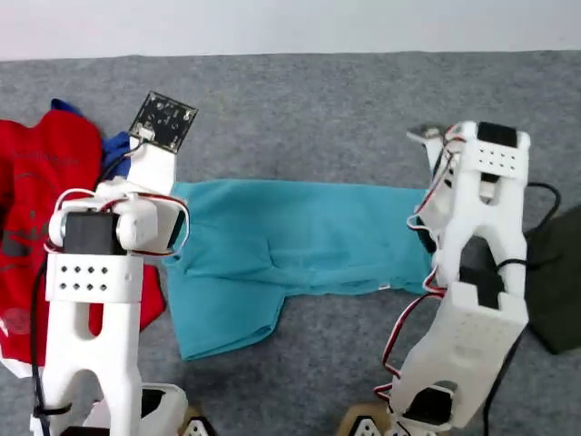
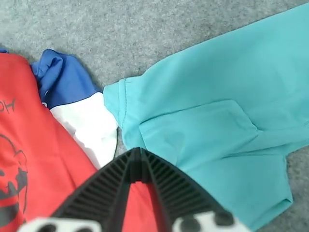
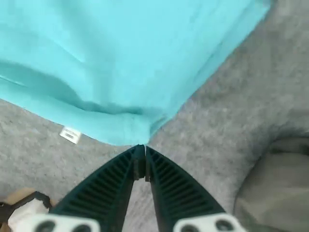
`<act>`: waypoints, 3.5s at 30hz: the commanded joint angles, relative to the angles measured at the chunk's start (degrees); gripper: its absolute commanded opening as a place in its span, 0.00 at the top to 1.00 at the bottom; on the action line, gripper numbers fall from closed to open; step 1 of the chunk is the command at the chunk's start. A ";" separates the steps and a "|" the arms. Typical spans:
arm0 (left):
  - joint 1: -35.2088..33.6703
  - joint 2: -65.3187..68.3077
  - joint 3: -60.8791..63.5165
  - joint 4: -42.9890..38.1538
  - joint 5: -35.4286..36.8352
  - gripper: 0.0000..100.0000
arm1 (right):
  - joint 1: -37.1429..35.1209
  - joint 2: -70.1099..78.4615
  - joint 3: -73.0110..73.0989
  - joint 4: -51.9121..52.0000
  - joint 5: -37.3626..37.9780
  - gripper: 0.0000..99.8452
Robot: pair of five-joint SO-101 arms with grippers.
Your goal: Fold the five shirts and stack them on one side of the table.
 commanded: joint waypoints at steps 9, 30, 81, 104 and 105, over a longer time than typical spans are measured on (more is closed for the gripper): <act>0.18 -1.93 -0.22 -1.41 0.26 1.00 | -7.60 5.93 -3.43 0.31 -0.79 0.99; 0.26 -1.58 -0.22 -2.73 0.35 1.00 | -9.98 -10.86 12.66 0.40 1.76 0.99; -7.82 -2.02 -1.45 -3.08 5.89 1.00 | -20.53 -7.60 14.59 -4.00 -3.43 0.99; -16.00 -2.02 -2.07 -2.99 7.30 1.00 | -8.40 -11.47 14.51 -27.65 -36.48 0.99; -16.00 -2.02 -2.07 -3.08 7.30 1.00 | -8.40 -10.77 14.42 -28.88 -36.48 0.99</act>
